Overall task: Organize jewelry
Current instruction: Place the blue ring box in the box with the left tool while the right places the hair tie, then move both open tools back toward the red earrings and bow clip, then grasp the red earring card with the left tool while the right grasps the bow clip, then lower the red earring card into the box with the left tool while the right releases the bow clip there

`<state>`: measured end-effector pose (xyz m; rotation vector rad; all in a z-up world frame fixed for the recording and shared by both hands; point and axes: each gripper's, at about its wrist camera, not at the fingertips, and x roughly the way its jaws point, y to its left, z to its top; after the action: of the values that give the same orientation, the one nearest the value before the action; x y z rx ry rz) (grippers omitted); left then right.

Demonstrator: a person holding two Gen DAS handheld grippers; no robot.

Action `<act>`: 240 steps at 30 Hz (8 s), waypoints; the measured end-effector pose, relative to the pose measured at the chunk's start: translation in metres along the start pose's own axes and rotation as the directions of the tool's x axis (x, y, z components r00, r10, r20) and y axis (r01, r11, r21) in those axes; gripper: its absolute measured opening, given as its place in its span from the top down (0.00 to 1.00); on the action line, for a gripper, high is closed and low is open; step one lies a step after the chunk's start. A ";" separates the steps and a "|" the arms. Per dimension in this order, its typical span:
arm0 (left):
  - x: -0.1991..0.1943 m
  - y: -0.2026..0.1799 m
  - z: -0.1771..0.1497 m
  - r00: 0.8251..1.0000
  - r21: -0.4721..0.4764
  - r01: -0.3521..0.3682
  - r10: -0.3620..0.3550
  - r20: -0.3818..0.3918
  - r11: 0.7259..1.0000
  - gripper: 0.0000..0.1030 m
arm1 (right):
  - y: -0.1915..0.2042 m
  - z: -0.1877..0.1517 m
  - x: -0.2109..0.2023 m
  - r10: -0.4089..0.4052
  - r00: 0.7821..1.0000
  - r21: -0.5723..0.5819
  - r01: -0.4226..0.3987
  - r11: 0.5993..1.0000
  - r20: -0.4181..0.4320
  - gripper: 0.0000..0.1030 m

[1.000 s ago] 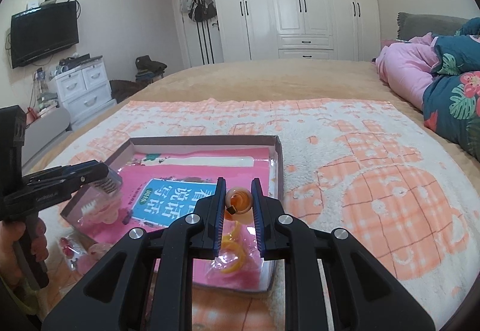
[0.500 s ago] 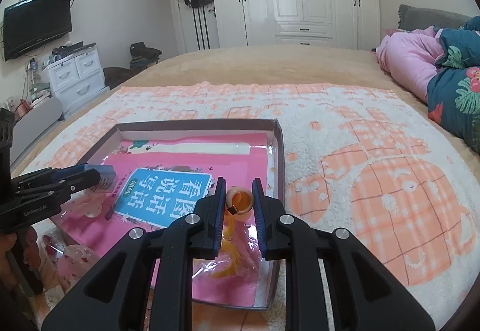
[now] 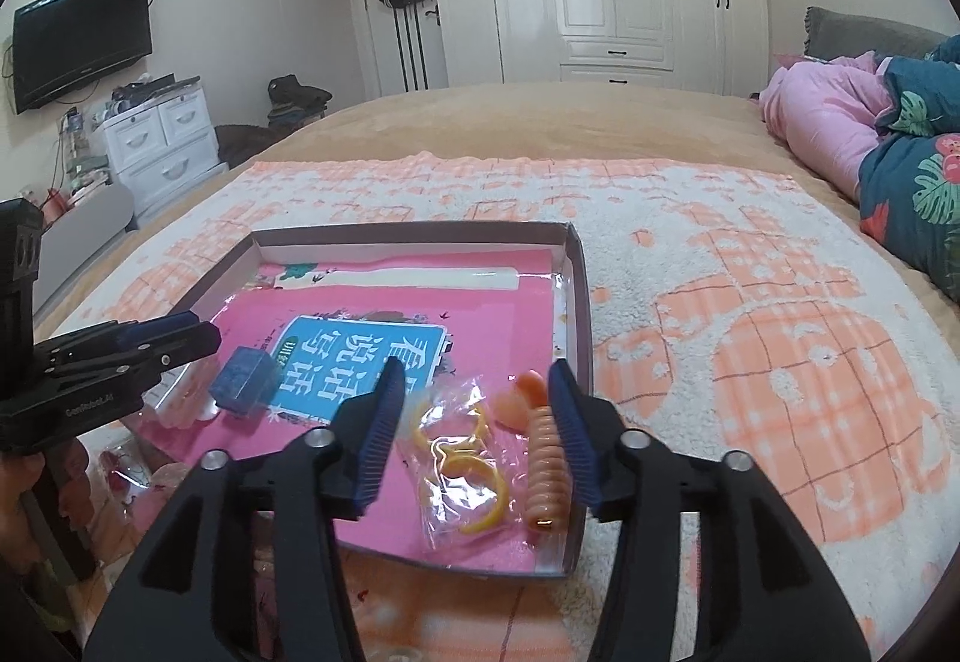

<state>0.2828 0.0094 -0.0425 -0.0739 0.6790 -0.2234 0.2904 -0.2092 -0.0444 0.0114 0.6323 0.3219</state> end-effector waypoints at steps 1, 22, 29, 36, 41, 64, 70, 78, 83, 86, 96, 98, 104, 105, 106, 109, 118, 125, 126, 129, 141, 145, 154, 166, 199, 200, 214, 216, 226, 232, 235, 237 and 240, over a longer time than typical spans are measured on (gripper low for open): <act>-0.001 0.000 0.000 1.000 -0.002 -0.001 0.001 0.001 1.000 0.67 | 0.001 -0.001 -0.002 -0.001 1.000 -0.002 0.001 1.000 0.001 0.47; -0.044 0.011 -0.005 0.997 -0.091 -0.019 0.026 0.071 0.996 0.11 | 0.008 -0.008 -0.045 -0.017 0.997 0.013 0.016 1.000 0.069 0.14; -0.059 0.015 -0.011 0.995 -0.107 -0.048 0.056 0.078 0.993 0.11 | 0.013 -0.010 -0.055 -0.013 0.996 0.010 0.012 1.000 0.084 0.12; -0.074 0.015 -0.017 0.994 -0.104 -0.055 0.064 0.085 0.993 0.11 | 0.020 -0.013 -0.065 -0.013 0.995 -0.013 0.014 1.000 0.096 0.12; -0.083 0.011 -0.021 0.994 -0.088 -0.057 0.065 0.088 0.994 0.11 | 0.025 -0.018 -0.073 0.001 0.995 -0.031 0.002 1.000 0.097 0.12; -0.108 0.007 -0.052 0.996 -0.057 -0.078 0.081 0.045 0.995 0.11 | 0.062 -0.060 -0.102 0.085 0.996 -0.120 -0.080 0.989 0.035 0.12; -0.109 0.014 -0.064 0.995 -0.057 -0.104 0.104 0.002 0.993 0.11 | 0.072 -0.064 -0.105 0.107 0.994 -0.159 -0.101 0.982 0.026 0.12; -0.104 0.025 -0.077 0.990 -0.063 -0.128 0.124 -0.064 0.990 0.11 | 0.086 -0.060 -0.095 0.135 0.991 -0.207 -0.130 0.970 0.007 0.19; -0.094 0.029 -0.082 0.989 -0.069 -0.124 0.117 -0.094 0.990 0.11 | 0.097 -0.056 -0.078 0.138 0.990 -0.235 -0.143 0.961 -0.035 0.27; -0.087 0.032 -0.084 0.988 -0.084 -0.111 0.101 -0.116 0.990 0.11 | 0.101 -0.053 -0.067 0.142 0.988 -0.238 -0.152 0.959 -0.062 0.33; -0.068 0.045 -0.087 0.987 -0.249 0.028 -0.067 -0.147 0.968 0.11 | 0.108 -0.045 -0.038 0.147 0.983 -0.225 -0.169 0.959 -0.113 0.40; -0.066 0.045 -0.086 0.986 -0.262 0.034 -0.075 -0.149 0.964 0.12 | 0.110 -0.045 -0.033 0.146 0.982 -0.225 -0.170 0.959 -0.119 0.41; -0.058 0.045 -0.081 0.987 -0.295 0.016 -0.063 -0.151 0.955 0.13 | 0.109 -0.041 -0.019 0.158 0.978 -0.186 -0.182 0.965 -0.136 0.58; -0.058 0.044 -0.081 0.987 -0.290 0.005 -0.052 -0.153 0.957 0.17 | 0.109 -0.041 -0.018 0.159 0.978 -0.184 -0.182 0.966 -0.132 0.65; -0.056 0.043 -0.080 0.987 -0.283 -0.004 -0.042 -0.155 0.959 0.21 | 0.110 -0.041 -0.018 0.165 0.978 -0.185 -0.187 0.965 -0.128 0.70; -0.056 0.042 -0.079 0.987 -0.290 0.002 -0.049 -0.154 0.957 0.38 | 0.112 -0.043 -0.021 0.181 0.976 -0.194 -0.203 0.960 -0.124 0.87; -0.062 0.051 -0.080 0.987 -0.363 0.044 -0.097 -0.128 0.931 0.60 | 0.101 -0.040 -0.039 0.193 0.979 -0.161 -0.202 0.966 -0.067 0.91; -0.077 0.045 -0.077 0.988 -0.359 0.093 -0.130 -0.081 0.929 0.62 | 0.097 -0.040 -0.050 0.184 0.982 -0.170 -0.187 0.968 -0.034 0.92; -0.080 0.045 -0.077 0.989 -0.358 0.095 -0.129 -0.073 0.929 0.62 | 0.096 -0.040 -0.052 0.184 0.983 -0.170 -0.186 0.968 -0.028 0.92; -0.089 0.046 -0.073 0.993 -0.347 0.083 -0.106 -0.048 0.934 0.62 | 0.094 -0.039 -0.057 0.183 0.983 -0.165 -0.182 0.969 -0.014 0.93; -0.114 0.046 -0.051 0.999 -0.303 0.037 -0.027 0.037 0.952 0.62 | 0.074 -0.023 -0.078 0.205 0.976 -0.103 -0.197 0.975 0.071 0.95; -0.114 0.042 -0.041 0.998 -0.286 0.039 -0.025 0.051 0.957 0.62 | 0.064 -0.016 -0.083 0.197 0.976 -0.076 -0.190 0.979 0.094 0.95; -0.101 0.024 -0.023 0.997 -0.246 0.057 -0.042 0.066 0.968 0.62 | 0.035 -0.005 -0.086 0.138 0.981 -0.016 -0.138 0.990 0.134 0.95; -0.071 -0.007 -0.006 0.996 -0.175 0.077 -0.069 0.051 0.982 0.62 | 0.011 0.006 -0.082 0.086 0.984 0.026 -0.091 0.996 0.157 0.95; 0.004 -0.050 -0.008 0.997 -0.025 0.066 -0.067 -0.046 0.998 0.62 | -0.009 0.048 0.004 0.076 0.994 -0.001 -0.076 0.997 0.078 0.95; 0.005 -0.049 -0.008 0.996 -0.026 0.067 -0.068 -0.048 0.997 0.62 | -0.009 0.048 0.006 0.075 0.994 -0.004 -0.075 0.997 0.074 0.95; 0.014 -0.045 -0.011 0.994 -0.045 0.080 -0.083 -0.076 0.996 0.61 | -0.012 0.042 0.042 0.068 0.998 0.012 -0.068 0.998 -0.018 0.95; 0.015 -0.044 -0.012 0.993 -0.047 0.081 -0.084 -0.078 0.996 0.61 | -0.013 0.041 0.044 0.064 0.998 0.014 -0.064 0.998 -0.027 0.83; 0.012 -0.044 -0.011 0.994 -0.049 0.076 -0.079 -0.073 0.996 0.61 | -0.012 0.034 0.031 0.057 0.998 0.017 -0.056 0.998 -0.012 0.51; 0.010 -0.042 -0.010 0.995 -0.049 0.071 -0.074 -0.070 0.996 0.54 | -0.015 0.034 0.016 0.056 0.998 0.040 -0.056 0.998 0.010 0.36; 0.007 -0.041 -0.009 0.995 -0.052 0.068 -0.071 -0.064 0.996 0.50 | -0.017 0.034 0.007 0.064 0.998 0.059 -0.065 0.996 0.023 0.29; 0.005 -0.040 -0.008 0.996 -0.057 0.065 -0.069 -0.059 0.996 0.45 | -0.018 0.033 0.000 0.065 0.997 0.065 -0.066 0.996 0.031 0.28; -0.001 -0.038 -0.007 0.997 -0.063 0.058 -0.061 -0.047 0.996 0.39 | -0.017 0.031 -0.008 0.062 0.997 0.062 -0.064 0.996 0.035 0.27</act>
<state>0.2710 -0.0275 -0.0417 -0.1485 0.7330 -0.2622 0.3071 -0.2248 -0.0166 0.0975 0.6096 0.3621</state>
